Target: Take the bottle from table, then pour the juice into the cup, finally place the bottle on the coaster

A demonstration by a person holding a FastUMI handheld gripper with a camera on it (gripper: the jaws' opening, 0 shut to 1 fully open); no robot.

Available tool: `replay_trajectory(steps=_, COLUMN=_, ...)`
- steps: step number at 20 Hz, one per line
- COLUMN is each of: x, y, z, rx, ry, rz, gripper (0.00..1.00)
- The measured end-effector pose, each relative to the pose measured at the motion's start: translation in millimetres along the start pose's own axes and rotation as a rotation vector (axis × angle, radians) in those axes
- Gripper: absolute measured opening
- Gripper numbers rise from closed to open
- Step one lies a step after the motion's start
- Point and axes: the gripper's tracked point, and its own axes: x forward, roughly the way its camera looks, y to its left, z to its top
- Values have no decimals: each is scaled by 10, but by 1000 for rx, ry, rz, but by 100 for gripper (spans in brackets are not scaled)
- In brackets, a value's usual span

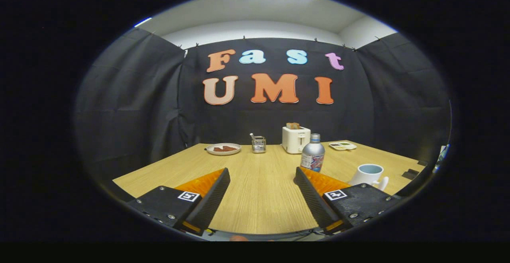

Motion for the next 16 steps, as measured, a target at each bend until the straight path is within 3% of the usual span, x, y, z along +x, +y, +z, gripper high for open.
replay_trajectory(steps=4, x=-39, y=-202, z=82, rx=2, ry=-48, rz=-50, gripper=97)
replay_trajectory(steps=8, x=-31, y=-89, z=56, rx=-5, ry=-19, rz=65, gripper=98)
replay_trajectory(steps=13, x=45, y=-176, z=169, rx=-17, ry=-78, rz=105, gripper=98)
replay_trajectory(steps=16, x=151, y=-287, z=38, rx=-23, ry=-44, rz=107, gripper=98)
